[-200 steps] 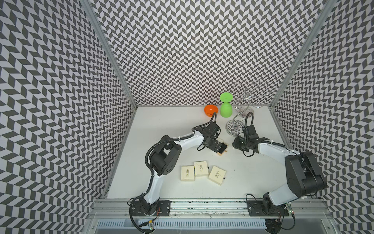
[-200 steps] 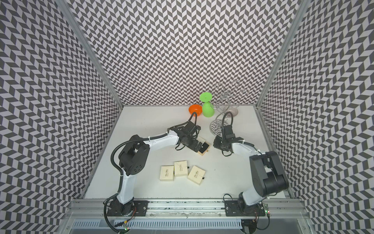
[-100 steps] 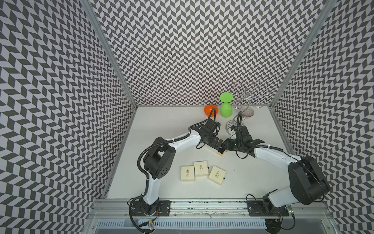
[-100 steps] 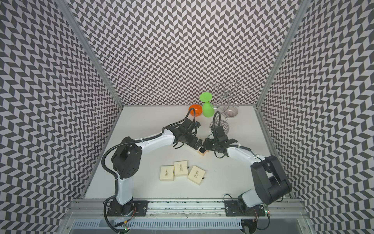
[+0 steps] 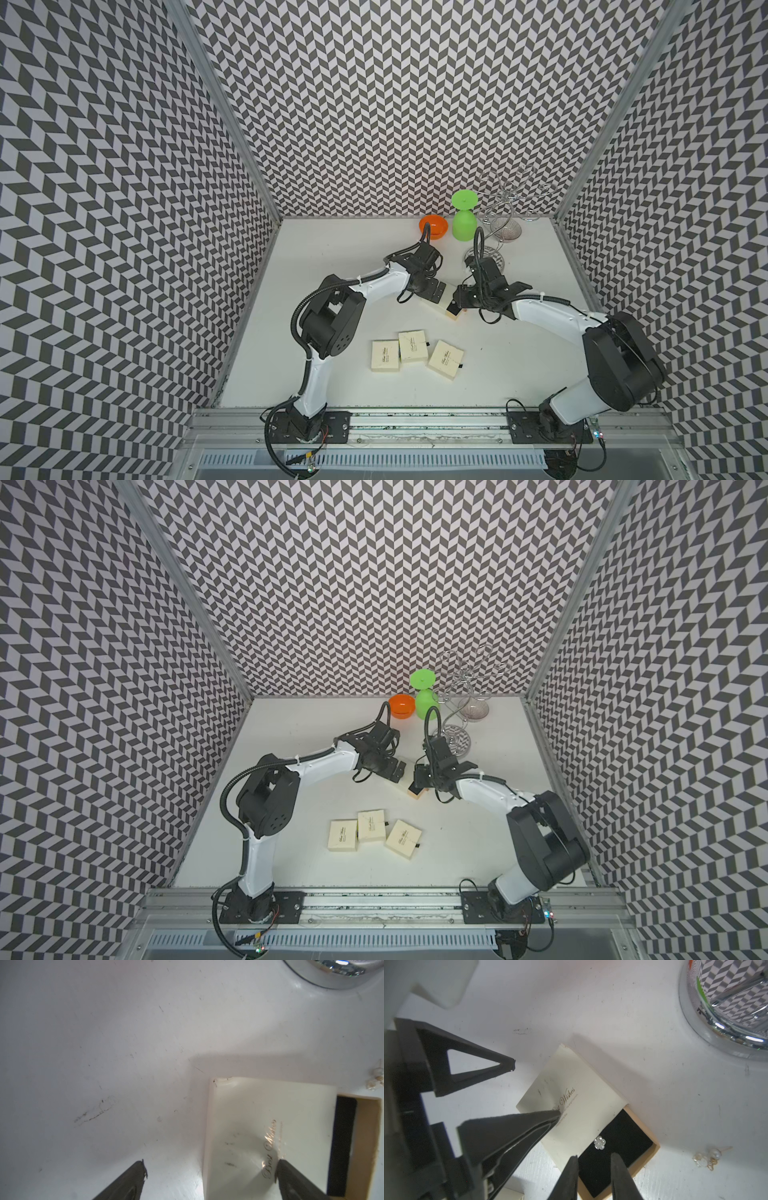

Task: Take out the earrings from the drawer-style jewelry box
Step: Open the drawer in the jewelry box.

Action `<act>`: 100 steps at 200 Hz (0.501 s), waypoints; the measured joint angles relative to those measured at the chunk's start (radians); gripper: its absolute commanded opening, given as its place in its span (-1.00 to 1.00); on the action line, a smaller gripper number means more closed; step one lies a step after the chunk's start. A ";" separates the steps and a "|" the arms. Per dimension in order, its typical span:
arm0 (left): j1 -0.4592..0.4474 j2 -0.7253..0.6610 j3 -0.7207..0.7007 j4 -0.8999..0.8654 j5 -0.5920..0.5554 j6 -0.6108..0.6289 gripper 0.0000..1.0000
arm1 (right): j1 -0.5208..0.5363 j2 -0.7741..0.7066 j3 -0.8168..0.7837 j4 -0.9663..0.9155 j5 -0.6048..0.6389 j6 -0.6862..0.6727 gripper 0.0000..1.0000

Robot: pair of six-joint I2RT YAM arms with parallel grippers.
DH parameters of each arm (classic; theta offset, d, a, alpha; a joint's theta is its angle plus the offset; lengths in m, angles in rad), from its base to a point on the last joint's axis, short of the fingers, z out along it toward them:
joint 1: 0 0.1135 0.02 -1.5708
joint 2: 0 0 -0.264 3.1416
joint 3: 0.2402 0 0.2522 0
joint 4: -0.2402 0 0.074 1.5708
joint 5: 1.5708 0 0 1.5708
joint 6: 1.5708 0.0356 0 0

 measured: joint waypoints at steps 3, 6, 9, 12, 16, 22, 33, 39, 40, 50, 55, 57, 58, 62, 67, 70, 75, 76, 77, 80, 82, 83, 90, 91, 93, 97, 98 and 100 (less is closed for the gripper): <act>0.000 0.000 0.000 0.000 0.000 0.000 0.99 | 0.003 0.001 0.000 -0.001 0.003 -0.003 -0.43; 0.000 0.000 0.000 0.000 0.000 -0.002 0.99 | 0.006 0.002 0.000 -0.002 0.011 -0.006 -0.43; -0.001 0.001 0.000 0.000 0.000 -0.003 0.99 | 0.009 0.003 0.000 -0.003 0.014 -0.007 -0.43; -0.001 0.001 0.000 0.000 0.000 -0.003 0.99 | 0.012 0.005 0.000 -0.003 0.019 -0.010 -0.43; -0.001 0.001 0.000 0.000 0.000 -0.004 0.99 | 0.016 0.006 0.000 -0.005 0.023 -0.014 -0.43; -0.001 0.001 0.000 0.000 0.001 -0.004 0.99 | 0.021 0.011 0.000 -0.005 0.032 -0.021 -0.43; -0.001 0.001 0.000 0.000 0.001 -0.005 0.99 | 0.029 0.023 -0.001 -0.005 0.049 -0.029 -0.43; -0.001 0.001 0.000 0.000 0.002 -0.005 0.99 | 0.031 0.030 -0.001 -0.005 0.056 -0.032 -0.43; -0.001 0.001 0.000 0.000 0.001 -0.005 0.99 | 0.031 0.031 -0.001 -0.005 0.057 -0.033 -0.43; -0.001 0.001 0.000 0.000 0.002 -0.005 0.94 | 0.035 0.040 -0.002 -0.005 0.067 -0.040 -0.44; -0.001 0.001 0.000 0.000 0.003 -0.005 0.88 | 0.035 0.045 -0.002 -0.005 0.071 -0.042 -0.44; -0.001 0.001 0.000 0.000 0.003 -0.005 0.87 | 0.035 0.046 -0.002 -0.005 0.074 -0.043 -0.44; -0.001 0.001 0.000 0.000 0.003 -0.006 0.86 | 0.035 0.047 -0.002 -0.005 0.074 -0.043 -0.44; -0.001 0.001 0.000 0.000 0.004 -0.005 0.83 | 0.036 0.049 -0.003 -0.005 0.077 -0.046 -0.44; -0.001 0.002 0.000 0.001 0.006 -0.007 0.82 | 0.036 0.051 -0.004 -0.005 0.082 -0.047 -0.44; -0.001 0.002 0.000 0.001 0.007 -0.006 0.81 | 0.036 0.051 -0.004 -0.005 0.085 -0.049 -0.44; -0.001 0.002 0.001 0.000 0.007 -0.007 0.81 | 0.036 0.052 -0.005 -0.005 0.089 -0.050 -0.44; -0.001 0.002 0.001 0.000 0.008 -0.006 0.81 | 0.036 0.052 -0.005 -0.005 0.089 -0.050 -0.44; -0.001 0.002 0.001 0.000 0.007 -0.006 0.81 | 0.036 0.052 -0.005 -0.005 0.091 -0.051 -0.44; -0.001 0.002 0.001 0.001 0.008 -0.007 0.81 | 0.036 0.053 -0.005 -0.005 0.093 -0.053 -0.44; -0.001 0.002 0.001 0.000 0.007 -0.007 0.81 | 0.036 0.053 -0.005 -0.005 0.094 -0.053 -0.44; -0.001 0.002 0.001 0.001 0.008 -0.007 0.81 | 0.036 0.053 -0.005 -0.005 0.095 -0.053 -0.44; -0.001 0.002 0.002 0.000 0.008 -0.007 0.81 | 0.037 0.053 -0.005 -0.005 0.101 -0.057 -0.44; -0.001 0.002 0.002 0.001 0.008 -0.007 0.81 | 0.037 0.053 -0.005 -0.005 0.102 -0.057 -0.44; -0.001 0.002 0.002 0.000 0.008 -0.007 0.81 | 0.037 0.053 -0.005 -0.005 0.103 -0.058 -0.44; -0.001 0.002 0.002 0.000 0.008 -0.007 0.81 | 0.037 0.053 -0.005 -0.005 0.105 -0.060 -0.43; -0.001 0.002 0.002 0.000 0.008 -0.007 0.81 | 0.037 0.053 -0.005 -0.005 0.106 -0.060 -0.44; -0.001 0.002 0.002 0.000 0.009 -0.007 0.81 | 0.037 0.053 -0.005 -0.004 0.107 -0.061 -0.44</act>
